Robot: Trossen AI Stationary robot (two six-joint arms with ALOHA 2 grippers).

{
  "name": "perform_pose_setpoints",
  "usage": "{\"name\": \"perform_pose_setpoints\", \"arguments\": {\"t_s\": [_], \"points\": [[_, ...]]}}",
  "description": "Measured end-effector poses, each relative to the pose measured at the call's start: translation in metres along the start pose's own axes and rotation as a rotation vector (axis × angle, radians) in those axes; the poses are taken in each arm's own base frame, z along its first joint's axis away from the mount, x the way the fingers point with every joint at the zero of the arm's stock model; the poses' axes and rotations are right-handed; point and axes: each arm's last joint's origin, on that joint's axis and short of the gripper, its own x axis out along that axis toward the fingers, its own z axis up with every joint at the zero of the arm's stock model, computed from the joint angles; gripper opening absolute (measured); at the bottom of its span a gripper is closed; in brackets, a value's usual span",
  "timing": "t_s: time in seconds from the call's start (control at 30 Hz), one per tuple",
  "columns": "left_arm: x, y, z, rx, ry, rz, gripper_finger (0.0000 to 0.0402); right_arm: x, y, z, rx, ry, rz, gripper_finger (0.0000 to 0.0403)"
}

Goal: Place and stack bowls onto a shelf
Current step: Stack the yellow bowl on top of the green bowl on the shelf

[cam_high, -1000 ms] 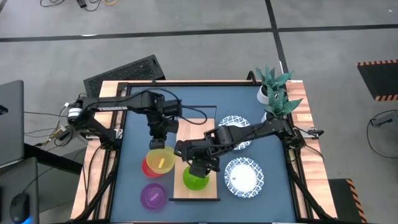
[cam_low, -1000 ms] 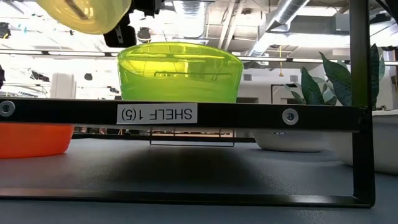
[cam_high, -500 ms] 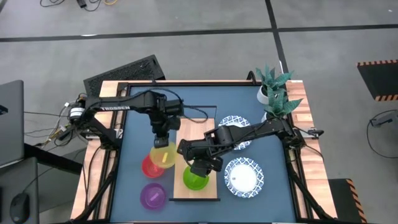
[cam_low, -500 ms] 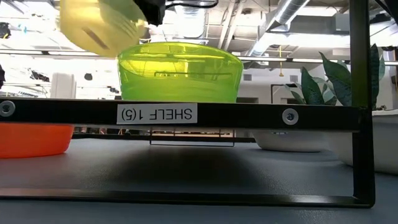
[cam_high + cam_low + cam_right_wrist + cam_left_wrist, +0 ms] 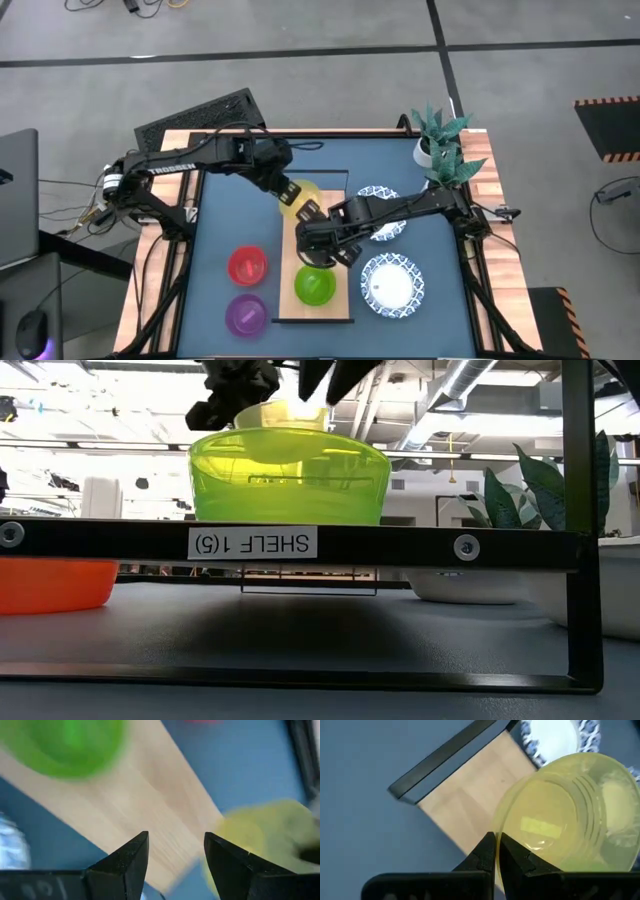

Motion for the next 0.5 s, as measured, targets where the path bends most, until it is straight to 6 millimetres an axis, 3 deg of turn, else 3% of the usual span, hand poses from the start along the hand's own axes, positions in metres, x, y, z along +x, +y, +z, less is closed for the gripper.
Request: {"name": "perform_pose_setpoints", "arguments": {"t_s": [0.5], "points": [[-0.001,-0.001,-0.004,-0.002,0.068,-0.053,0.0,-0.007,0.012,0.006,-0.081,0.115,-0.118,0.0217]]}}
